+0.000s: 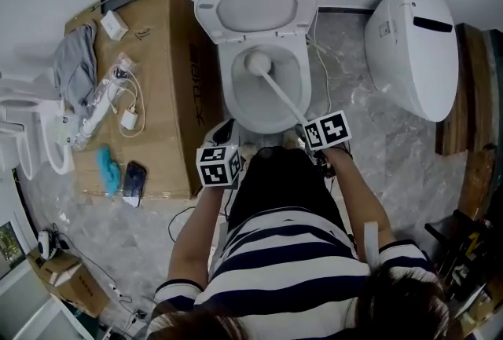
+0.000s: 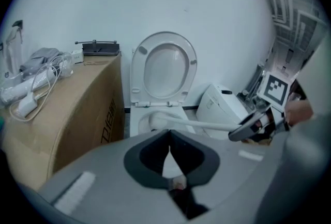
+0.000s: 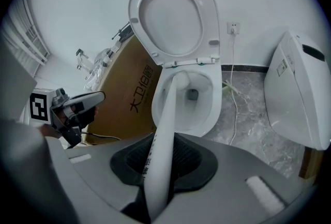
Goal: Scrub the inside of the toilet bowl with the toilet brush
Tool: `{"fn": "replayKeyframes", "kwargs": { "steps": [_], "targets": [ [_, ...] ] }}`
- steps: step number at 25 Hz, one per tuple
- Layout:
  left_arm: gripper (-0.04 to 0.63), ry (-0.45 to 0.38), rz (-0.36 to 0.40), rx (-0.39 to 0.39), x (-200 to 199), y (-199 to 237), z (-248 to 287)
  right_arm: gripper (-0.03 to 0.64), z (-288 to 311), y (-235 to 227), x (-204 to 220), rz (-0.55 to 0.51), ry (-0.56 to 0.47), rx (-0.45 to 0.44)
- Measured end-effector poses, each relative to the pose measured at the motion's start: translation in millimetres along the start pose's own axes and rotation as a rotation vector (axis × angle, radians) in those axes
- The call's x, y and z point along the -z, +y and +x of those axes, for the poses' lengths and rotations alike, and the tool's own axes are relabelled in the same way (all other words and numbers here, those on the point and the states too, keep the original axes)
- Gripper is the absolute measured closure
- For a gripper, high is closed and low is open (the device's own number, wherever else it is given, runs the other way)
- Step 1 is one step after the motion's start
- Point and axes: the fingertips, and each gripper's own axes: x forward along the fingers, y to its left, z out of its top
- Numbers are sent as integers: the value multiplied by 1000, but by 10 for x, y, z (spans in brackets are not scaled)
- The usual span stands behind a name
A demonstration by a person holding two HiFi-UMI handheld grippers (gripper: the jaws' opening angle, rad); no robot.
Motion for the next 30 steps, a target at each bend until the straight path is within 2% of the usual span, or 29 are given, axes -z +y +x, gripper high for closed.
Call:
{"fn": "replayKeyframes", "kwargs": {
  "steps": [10,18,30],
  "targets": [
    [595,-66,-7,36,-219,-53,-343,532,-350,252,267,93,-78,-26],
    [595,-104,-46,45,-277,94,-602,532,-517,405,449,169,-114,-62],
    [595,-112,-83,67,-258,129,-729,532,-627,590,465,170,-152,-68]
  ]
}}
